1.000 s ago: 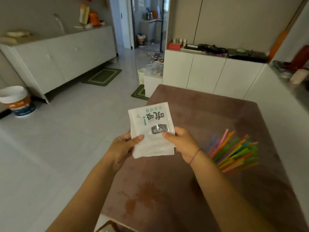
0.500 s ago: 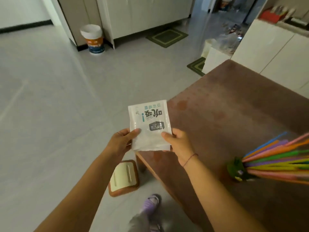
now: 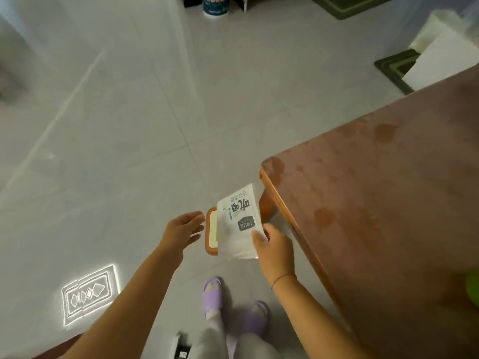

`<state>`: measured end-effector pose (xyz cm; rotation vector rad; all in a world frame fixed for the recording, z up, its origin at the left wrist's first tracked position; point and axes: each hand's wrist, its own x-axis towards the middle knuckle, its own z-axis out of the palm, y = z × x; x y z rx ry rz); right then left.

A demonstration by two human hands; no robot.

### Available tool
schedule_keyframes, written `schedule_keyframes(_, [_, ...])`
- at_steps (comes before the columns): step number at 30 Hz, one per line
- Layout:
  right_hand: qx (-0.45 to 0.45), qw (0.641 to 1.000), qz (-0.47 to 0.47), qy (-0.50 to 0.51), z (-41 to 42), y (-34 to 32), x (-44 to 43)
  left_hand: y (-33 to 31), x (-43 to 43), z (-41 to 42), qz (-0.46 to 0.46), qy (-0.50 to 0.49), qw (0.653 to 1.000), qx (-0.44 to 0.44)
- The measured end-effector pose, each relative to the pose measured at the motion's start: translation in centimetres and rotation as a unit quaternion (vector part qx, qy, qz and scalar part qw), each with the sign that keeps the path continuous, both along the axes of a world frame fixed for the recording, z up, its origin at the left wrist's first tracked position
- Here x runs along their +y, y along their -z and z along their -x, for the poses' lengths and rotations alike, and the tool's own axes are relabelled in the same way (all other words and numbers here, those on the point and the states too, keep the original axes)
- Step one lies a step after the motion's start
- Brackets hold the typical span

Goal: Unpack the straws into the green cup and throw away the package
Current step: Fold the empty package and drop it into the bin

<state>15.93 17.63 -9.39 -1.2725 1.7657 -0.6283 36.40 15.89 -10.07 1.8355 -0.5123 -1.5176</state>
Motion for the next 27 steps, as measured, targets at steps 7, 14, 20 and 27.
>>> schedule_keyframes(7, [0.126,0.984,-0.114,0.048,-0.6,13.2,-0.3,11.7,0.8,-2.5,-0.078,0.026,0.996,-0.024])
schedule_keyframes(14, [0.22,0.966,-0.129,0.043,0.7,23.8,-3.6,22.1,0.0,-1.8,-0.094,0.057,0.993,-0.05])
schedule_keyframes(20, [0.242,0.962,-0.123,0.019,-0.6,30.2,-6.4,28.2,-0.4,-0.9,-0.111,0.054,0.991,-0.056])
schedule_keyframes(27, [0.255,0.955,-0.153,-0.026,-2.8,36.1,-8.6,32.8,-1.3,-0.4,-0.097,0.041,0.992,-0.072])
